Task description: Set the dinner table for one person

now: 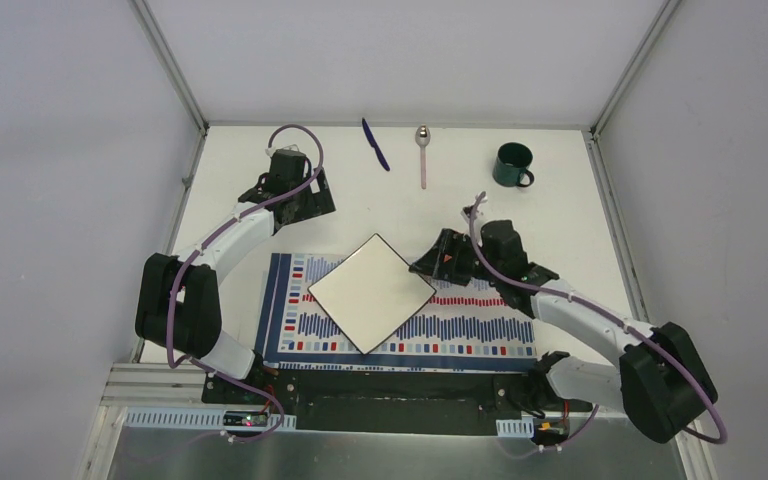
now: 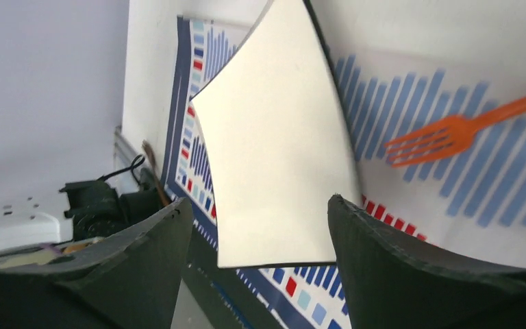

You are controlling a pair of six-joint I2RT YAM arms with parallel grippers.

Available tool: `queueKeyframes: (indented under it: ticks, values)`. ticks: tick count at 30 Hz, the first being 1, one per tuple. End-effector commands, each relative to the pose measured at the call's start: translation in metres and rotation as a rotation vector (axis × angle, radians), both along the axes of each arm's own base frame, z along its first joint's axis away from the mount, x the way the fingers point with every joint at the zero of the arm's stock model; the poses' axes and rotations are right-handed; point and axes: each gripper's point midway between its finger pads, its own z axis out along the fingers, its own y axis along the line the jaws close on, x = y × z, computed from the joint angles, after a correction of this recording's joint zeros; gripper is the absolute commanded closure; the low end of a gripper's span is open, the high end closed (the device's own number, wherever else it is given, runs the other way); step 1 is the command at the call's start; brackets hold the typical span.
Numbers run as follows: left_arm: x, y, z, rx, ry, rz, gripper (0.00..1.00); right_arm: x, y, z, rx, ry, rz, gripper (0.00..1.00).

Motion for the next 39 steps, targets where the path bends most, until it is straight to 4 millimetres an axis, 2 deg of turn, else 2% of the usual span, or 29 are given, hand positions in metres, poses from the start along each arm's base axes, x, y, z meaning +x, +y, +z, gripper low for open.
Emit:
queueKeyframes:
  ticks: [1,8,12,15,16,17,19,20,21,22,23,29,35,39]
  values:
    - [0.008,0.001,0.025,-0.013,-0.06,0.006,0.01,0.021,-0.037,-0.006,-0.249,-0.048,-0.076,0.25]
    - [-0.002,0.005,0.028,-0.003,-0.061,0.006,0.01,0.031,-0.068,-0.029,-0.355,0.022,-0.165,0.25]
    - [-0.009,0.002,0.029,-0.029,-0.05,-0.005,0.01,0.032,-0.101,-0.041,-0.482,0.065,-0.255,0.25]
    - [-0.019,-0.001,0.023,-0.057,-0.028,-0.01,0.01,0.036,-0.125,-0.04,-0.565,0.049,-0.346,0.31]
    - [-0.022,-0.001,0.021,-0.062,-0.022,-0.006,0.04,0.037,-0.13,-0.04,-0.588,0.046,-0.366,0.38]
    - [-0.025,-0.002,0.019,-0.075,-0.016,-0.008,0.11,0.038,-0.135,-0.042,-0.605,0.047,-0.382,0.52]
    - [-0.03,-0.009,0.014,-0.106,0.0,-0.035,0.36,0.04,-0.14,-0.046,-0.626,0.051,-0.406,0.81]
    - [-0.032,-0.012,0.011,-0.121,0.011,-0.046,0.61,0.043,-0.142,-0.047,-0.636,0.051,-0.415,0.92]
    - [-0.034,-0.015,0.008,-0.136,0.017,-0.05,0.79,0.045,-0.143,-0.049,-0.645,0.052,-0.422,0.97]
    - [-0.036,-0.016,0.006,-0.149,0.021,-0.052,0.92,0.048,-0.145,-0.051,-0.656,0.05,-0.428,1.0]
    - [-0.039,-0.018,0.003,-0.159,0.028,-0.053,1.0,0.051,-0.146,-0.052,-0.668,0.051,-0.433,1.0]
    - [-0.065,-0.024,-0.011,-0.172,0.076,-0.054,1.0,0.071,-0.158,-0.053,-0.72,0.048,-0.476,1.0]
    - [-0.09,-0.008,-0.011,-0.114,0.105,0.003,1.0,0.084,-0.168,-0.06,-0.721,0.078,-0.497,1.0]
    - [-0.106,-0.002,-0.017,-0.101,0.175,0.026,1.0,0.093,-0.177,-0.058,-0.707,0.096,-0.519,1.0]
